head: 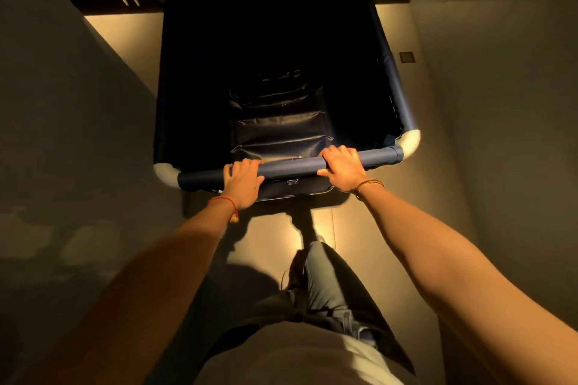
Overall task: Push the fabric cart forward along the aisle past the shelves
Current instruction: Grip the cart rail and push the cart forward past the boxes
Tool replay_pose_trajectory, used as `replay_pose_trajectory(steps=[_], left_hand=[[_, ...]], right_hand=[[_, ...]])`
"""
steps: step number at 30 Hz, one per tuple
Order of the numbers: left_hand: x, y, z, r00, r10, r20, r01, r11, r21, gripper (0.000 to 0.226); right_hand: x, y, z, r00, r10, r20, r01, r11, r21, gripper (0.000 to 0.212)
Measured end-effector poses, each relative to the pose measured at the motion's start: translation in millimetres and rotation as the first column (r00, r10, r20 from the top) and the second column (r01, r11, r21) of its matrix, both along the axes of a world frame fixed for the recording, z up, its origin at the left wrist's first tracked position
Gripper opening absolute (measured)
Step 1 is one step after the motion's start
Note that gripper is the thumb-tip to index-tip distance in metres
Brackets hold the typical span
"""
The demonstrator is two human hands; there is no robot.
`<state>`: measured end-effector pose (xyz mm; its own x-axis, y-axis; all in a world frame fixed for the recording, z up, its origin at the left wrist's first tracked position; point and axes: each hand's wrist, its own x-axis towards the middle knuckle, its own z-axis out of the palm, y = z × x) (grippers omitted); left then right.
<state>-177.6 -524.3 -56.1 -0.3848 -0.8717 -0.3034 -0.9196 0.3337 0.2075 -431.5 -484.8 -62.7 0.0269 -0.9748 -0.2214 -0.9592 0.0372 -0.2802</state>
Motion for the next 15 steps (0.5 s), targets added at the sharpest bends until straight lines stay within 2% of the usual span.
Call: replay_pose_trajectory(steps=[7,11,15], left_hand=[[-21.6,-97.3,-8.0,1.0,0.02,-0.02,-0.02,1.0,-0.018,0.04],[-40.4,-147.7,-13.6,0.996,0.085,0.01,-0.084,0.994,-0.07,0.042],[-58.7,-198.6,-15.8,0.985,0.168,-0.023,-0.169,0.986,-0.014,0.041]], right_hand=[[-28.3,-106.4,-2.5,0.999,0.041,-0.01,-0.041,0.999,-0.02,0.027],[-46.3,-168.8,2.3,0.992,0.115,-0.053,-0.116,0.993,-0.018,0.03],[-66.7,-231.8,8.7,0.978,0.202,-0.055,-0.202,0.979,0.0,0.035]])
